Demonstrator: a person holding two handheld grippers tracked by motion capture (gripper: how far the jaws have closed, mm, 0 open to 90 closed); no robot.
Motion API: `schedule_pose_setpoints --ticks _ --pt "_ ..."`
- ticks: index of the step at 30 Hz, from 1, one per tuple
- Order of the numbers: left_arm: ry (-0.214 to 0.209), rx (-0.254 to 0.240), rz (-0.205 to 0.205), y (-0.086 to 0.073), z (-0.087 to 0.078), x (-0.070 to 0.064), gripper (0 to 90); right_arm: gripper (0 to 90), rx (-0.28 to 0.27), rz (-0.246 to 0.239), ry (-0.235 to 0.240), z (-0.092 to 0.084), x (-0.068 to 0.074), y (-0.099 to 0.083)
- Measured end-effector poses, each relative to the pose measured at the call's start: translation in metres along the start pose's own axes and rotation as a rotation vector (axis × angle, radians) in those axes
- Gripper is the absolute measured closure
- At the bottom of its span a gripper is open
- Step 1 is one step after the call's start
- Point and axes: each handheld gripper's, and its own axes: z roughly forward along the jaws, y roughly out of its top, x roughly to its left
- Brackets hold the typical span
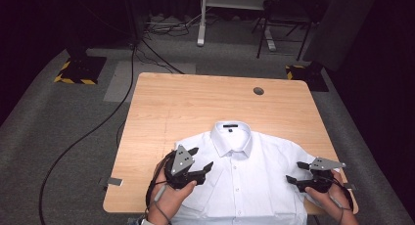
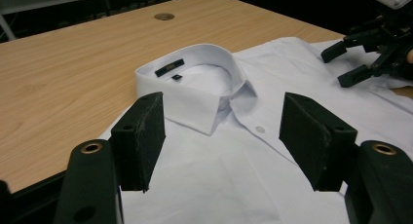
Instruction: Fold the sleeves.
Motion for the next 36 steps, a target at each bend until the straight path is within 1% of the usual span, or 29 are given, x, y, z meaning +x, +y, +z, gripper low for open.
schedule_pose_setpoints --ticks 2,9,12,15,17,19,22,24,25,26,28,32,36 --pt "0.017 0.0 -0.005 -0.002 -0.004 0.004 33.4 21.1 0.0 0.0 0.0 0.0 0.0 0.0" --pt "0.096 -0.002 -0.014 -0.007 -0.019 0.02 32.8 21.1 0.0 0.0 0.0 0.0 0.0 0.0" --pt "0.118 0.005 -0.019 -0.011 -0.024 0.025 32.7 21.1 0.0 0.0 0.0 0.0 0.0 0.0" --pt "0.141 0.02 -0.012 -0.014 -0.027 0.029 32.7 21.1 0.0 0.0 0.0 0.0 0.0 0.0" --pt "0.155 0.026 -0.017 -0.016 -0.029 0.032 32.7 21.1 0.0 0.0 0.0 0.0 0.0 0.0" --pt "0.164 0.025 -0.031 -0.018 -0.031 0.036 32.5 21.1 0.0 0.0 -0.001 0.0 0.0 0.0" --pt "0.196 0.036 -0.038 -0.022 -0.034 0.044 32.1 21.1 0.0 -0.001 0.0 0.0 0.0 0.0" --pt "0.209 0.04 -0.055 -0.025 -0.036 0.047 32.1 21.1 0.0 -0.001 -0.001 0.0 0.0 0.0" --pt "0.216 0.047 -0.061 -0.027 -0.037 0.05 32.1 21.1 0.001 -0.001 -0.001 0.0 0.0 0.0" --pt "0.232 0.057 -0.063 -0.029 -0.038 0.052 32.2 21.1 0.0 0.0 -0.001 0.0 0.0 0.0" --pt "0.251 0.074 -0.059 -0.032 -0.039 0.056 32.2 21.1 0.0 -0.001 -0.001 0.0 0.0 0.0" --pt "0.27 0.091 -0.079 -0.039 -0.041 0.064 32.0 21.1 0.0 -0.001 0.0 0.0 0.0 0.0" --pt "0.316 0.124 -0.079 -0.047 -0.043 0.072 30.5 21.1 0.0 0.0 0.0 0.0 0.0 0.0"
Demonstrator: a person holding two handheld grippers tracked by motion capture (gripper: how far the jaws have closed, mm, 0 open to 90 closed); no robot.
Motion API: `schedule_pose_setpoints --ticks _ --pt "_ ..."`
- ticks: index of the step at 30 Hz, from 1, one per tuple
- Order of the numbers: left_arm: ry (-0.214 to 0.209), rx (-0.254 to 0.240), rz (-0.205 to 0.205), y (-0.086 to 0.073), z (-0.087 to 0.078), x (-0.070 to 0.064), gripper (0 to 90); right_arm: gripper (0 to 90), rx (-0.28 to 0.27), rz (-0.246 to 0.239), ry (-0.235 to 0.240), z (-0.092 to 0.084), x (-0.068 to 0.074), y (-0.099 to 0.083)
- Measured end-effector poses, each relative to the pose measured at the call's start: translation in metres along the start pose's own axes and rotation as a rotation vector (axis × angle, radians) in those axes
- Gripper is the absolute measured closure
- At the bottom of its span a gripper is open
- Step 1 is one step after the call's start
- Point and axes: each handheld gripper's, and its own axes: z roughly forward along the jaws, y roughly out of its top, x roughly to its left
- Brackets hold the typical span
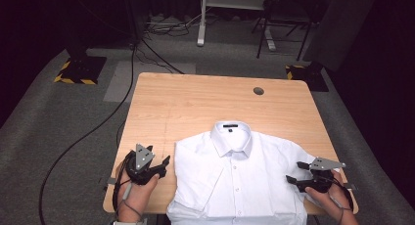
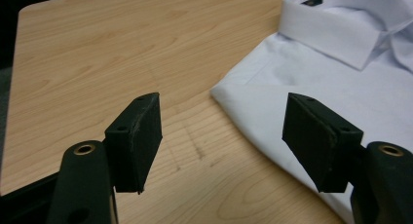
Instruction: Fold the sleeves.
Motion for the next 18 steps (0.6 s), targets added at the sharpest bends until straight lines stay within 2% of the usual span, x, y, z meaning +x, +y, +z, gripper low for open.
schedule_pose_setpoints --ticks 10,18 --pt "0.042 0.078 -0.032 -0.021 0.011 0.019 29.4 21.0 0.0 0.0 -0.001 0.0 0.0 0.0" --pt "0.05 0.13 -0.048 -0.031 0.017 0.026 28.4 21.0 0.001 -0.001 -0.001 0.0 0.0 0.0"
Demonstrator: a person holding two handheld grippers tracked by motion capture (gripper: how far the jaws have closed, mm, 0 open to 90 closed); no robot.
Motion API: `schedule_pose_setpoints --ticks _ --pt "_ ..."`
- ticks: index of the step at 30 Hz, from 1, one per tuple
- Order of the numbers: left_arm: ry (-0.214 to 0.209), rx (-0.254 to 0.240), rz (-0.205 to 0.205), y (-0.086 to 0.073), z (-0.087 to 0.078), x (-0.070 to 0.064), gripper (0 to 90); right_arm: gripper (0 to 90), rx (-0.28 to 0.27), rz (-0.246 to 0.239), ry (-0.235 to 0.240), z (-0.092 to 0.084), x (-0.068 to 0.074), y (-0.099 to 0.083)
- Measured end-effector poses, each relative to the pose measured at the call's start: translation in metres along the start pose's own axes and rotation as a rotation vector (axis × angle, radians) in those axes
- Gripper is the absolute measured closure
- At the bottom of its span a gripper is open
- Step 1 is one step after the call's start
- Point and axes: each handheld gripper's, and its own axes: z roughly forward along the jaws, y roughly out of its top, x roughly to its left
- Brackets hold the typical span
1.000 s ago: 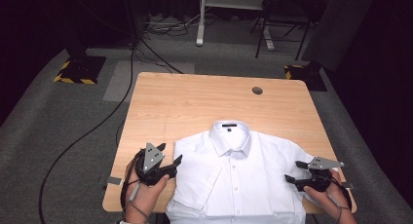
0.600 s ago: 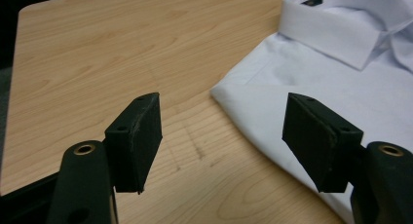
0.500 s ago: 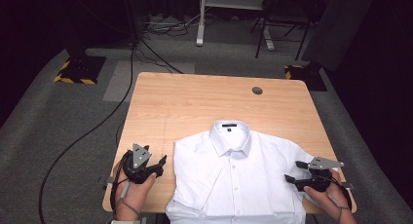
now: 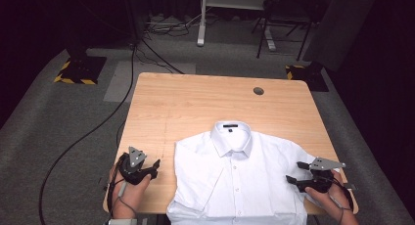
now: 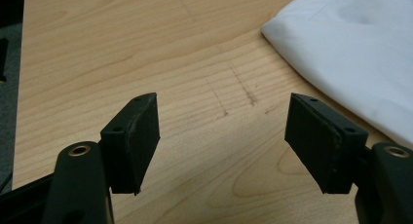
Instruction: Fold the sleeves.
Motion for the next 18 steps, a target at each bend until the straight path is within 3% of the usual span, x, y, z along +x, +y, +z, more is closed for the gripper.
schedule_pose_setpoints --ticks 11,12,14,18 --pt "-0.007 0.081 -0.017 -0.011 0.014 0.006 25.2 21.0 0.0 0.0 0.0 0.0 0.0 0.0" --pt "-0.019 0.08 -0.039 -0.011 0.015 0.006 23.4 21.0 0.0 0.0 0.0 0.0 0.0 0.0" --pt "-0.02 0.091 -0.039 -0.011 0.015 0.006 18.8 20.9 0.001 0.0 0.001 0.0 0.0 0.0" --pt "0.003 0.12 -0.059 -0.011 0.017 0.005 5.7 20.6 0.002 -0.002 0.002 0.0 0.0 0.0"
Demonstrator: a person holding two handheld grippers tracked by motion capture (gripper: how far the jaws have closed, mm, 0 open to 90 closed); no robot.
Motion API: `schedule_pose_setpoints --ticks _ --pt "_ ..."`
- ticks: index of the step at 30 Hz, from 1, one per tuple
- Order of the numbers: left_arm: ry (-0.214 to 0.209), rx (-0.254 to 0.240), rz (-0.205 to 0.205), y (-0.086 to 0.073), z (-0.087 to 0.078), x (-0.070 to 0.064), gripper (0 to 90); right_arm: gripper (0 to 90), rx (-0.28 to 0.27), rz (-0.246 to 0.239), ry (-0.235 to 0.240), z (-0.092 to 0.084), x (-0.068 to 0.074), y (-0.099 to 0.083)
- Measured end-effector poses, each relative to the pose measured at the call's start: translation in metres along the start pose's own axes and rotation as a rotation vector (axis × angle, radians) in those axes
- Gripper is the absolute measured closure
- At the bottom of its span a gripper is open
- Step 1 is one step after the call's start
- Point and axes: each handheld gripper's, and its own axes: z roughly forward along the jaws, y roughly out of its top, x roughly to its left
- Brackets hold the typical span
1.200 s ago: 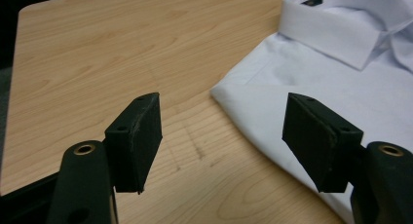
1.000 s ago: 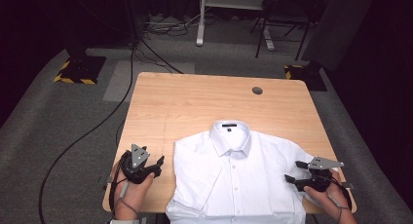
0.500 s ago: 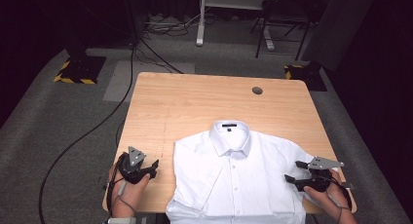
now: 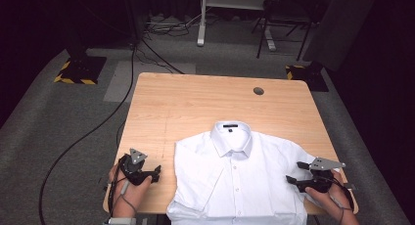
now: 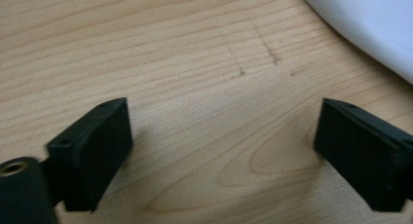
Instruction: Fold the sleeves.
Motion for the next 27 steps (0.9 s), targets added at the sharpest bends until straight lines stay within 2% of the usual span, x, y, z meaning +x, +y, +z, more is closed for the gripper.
schedule_pose_setpoints --ticks 3,18,20,21,23,27 --pt "0.007 0.011 -0.003 0.0003 0.0009 -0.0002 0.1 19.6 0.001 -0.003 0.003 0.0002 0.0 0.0001" --pt "0.007 0.011 -0.001 0.0003 0.0011 -0.0001 0.0 16.3 0.009 -0.013 0.008 0.0008 0.0006 0.0005" --pt "0.007 0.011 -0.002 0.0003 0.0011 -0.0001 0.1 12.6 0.013 -0.019 0.011 0.0013 0.0012 0.0008" --pt "0.007 0.01 -0.003 0.0003 0.0012 -0.0001 0.0 7.6 0.019 -0.019 0.011 0.0019 0.001 0.001" --pt "0.007 0.01 -0.003 0.0003 0.0012 -0.0002 0.1 7.0 0.03 -0.01 0.006 0.0023 0.0005 0.0012" --pt "0.007 0.01 -0.004 0.0003 0.0013 -0.0001 0.0 7.5 0.026 -0.024 0.007 0.0014 0.0014 0.001"
